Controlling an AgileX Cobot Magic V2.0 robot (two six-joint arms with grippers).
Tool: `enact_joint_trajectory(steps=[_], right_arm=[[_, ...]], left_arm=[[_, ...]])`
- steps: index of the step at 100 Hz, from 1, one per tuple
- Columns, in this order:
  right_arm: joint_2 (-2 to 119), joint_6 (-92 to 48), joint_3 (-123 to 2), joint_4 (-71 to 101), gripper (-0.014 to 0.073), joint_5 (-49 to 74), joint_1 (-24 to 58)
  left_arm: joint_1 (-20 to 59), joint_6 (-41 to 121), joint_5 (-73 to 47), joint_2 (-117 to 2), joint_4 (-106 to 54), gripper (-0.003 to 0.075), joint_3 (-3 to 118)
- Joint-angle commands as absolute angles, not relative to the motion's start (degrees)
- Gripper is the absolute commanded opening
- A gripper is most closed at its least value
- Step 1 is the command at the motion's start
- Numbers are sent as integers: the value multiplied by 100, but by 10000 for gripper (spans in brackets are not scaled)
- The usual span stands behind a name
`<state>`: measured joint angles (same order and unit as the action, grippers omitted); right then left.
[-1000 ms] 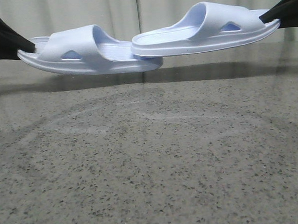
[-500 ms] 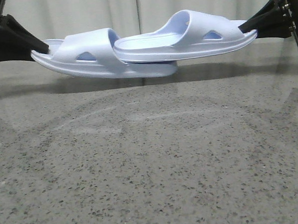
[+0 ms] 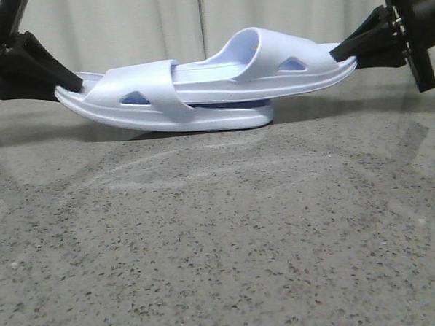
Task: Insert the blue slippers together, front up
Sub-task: 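Stack the right gripper's slipper onto the left gripper's slipper, lowering both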
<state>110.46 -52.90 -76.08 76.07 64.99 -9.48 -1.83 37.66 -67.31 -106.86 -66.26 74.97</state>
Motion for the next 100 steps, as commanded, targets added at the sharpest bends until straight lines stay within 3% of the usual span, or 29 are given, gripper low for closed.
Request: enact_joint_trajectory(steps=[1, 44, 84, 100], right_arm=[[10956, -5282, -7772, 7922, -106, 6864, -681], [11306, -5091, -8325, 7955, -106, 6686, 427], [11296, -4812, -9078, 7464, -104, 7121, 521], [11284, -4721, -9094, 7272, -11, 7204, 365]], left_arm=[[-49, 3743, -7271, -10338, -7142, 16, 7657], [82, 3766, -7271, -10348, -7181, 16, 7657], [145, 3748, -7271, -10348, -7179, 16, 8069], [125, 3748, -7271, -10348, -7151, 16, 8118]])
